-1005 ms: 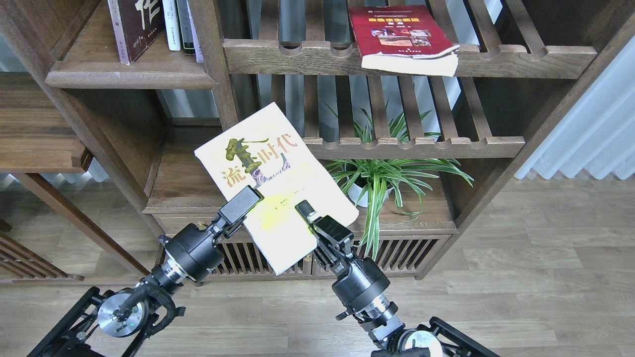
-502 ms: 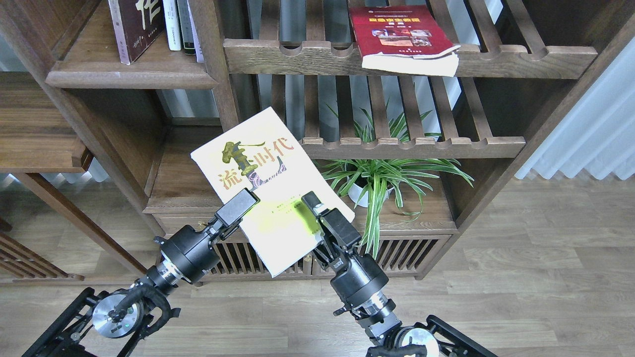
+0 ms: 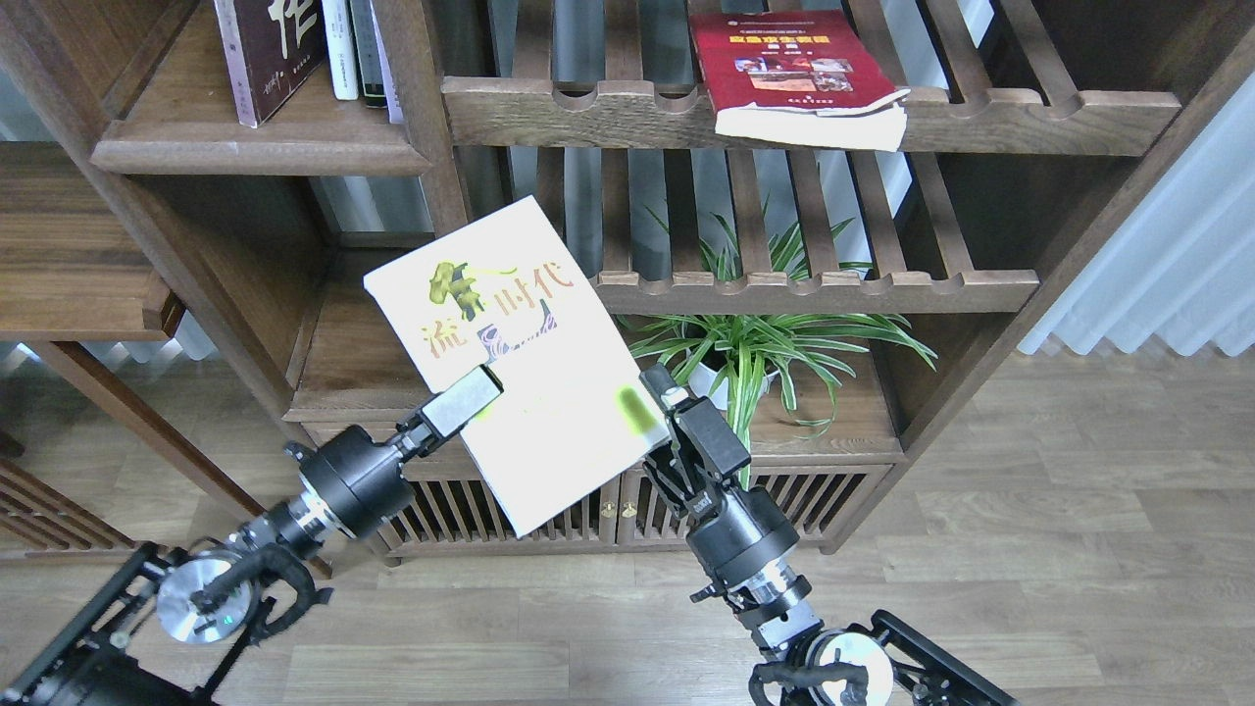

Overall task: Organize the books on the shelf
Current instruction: 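Lift the yellow-green book with the left gripper up toward the upper shelf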

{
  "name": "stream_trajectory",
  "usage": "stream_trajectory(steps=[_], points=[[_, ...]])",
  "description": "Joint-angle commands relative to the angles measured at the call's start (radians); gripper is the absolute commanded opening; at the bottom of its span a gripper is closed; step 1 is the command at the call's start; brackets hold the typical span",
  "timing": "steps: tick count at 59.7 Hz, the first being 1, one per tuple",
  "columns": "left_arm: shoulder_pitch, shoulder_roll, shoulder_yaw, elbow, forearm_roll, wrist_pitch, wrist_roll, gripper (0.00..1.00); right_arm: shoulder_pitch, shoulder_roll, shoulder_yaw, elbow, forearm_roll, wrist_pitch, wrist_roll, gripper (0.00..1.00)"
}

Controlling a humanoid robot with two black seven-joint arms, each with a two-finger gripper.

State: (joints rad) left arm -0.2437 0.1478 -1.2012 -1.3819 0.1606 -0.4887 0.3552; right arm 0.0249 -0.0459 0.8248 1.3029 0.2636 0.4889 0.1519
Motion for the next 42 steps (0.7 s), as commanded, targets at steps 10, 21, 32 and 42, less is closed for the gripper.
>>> stream_trajectory(steps=[10,21,32,42], points=[[-0.135,0.124,-0.067,0.0,0.002,0.0,0.004,0.07,-0.003,0.001,0.002,-0.02,-0.007,0.0,0.0,0.84],[-0.292,0.147,-0.086,0.0,0.001,0.0,0.01,0.06,-0.013,0.006,0.005,-0.031,-0.007,0.0,0.0,0.84],[-0.332,0.223,-0.104,0.0,-0.001,0.0,0.004,0.07,-0.013,0.008,0.005,-0.031,-0.007,0.0,0.0,0.84],[-0.355,0.289,-0.149,0.0,-0.003,0.0,0.002,0.07,-0.014,0.008,0.005,-0.033,-0.009,0.0,0.0,0.84]])
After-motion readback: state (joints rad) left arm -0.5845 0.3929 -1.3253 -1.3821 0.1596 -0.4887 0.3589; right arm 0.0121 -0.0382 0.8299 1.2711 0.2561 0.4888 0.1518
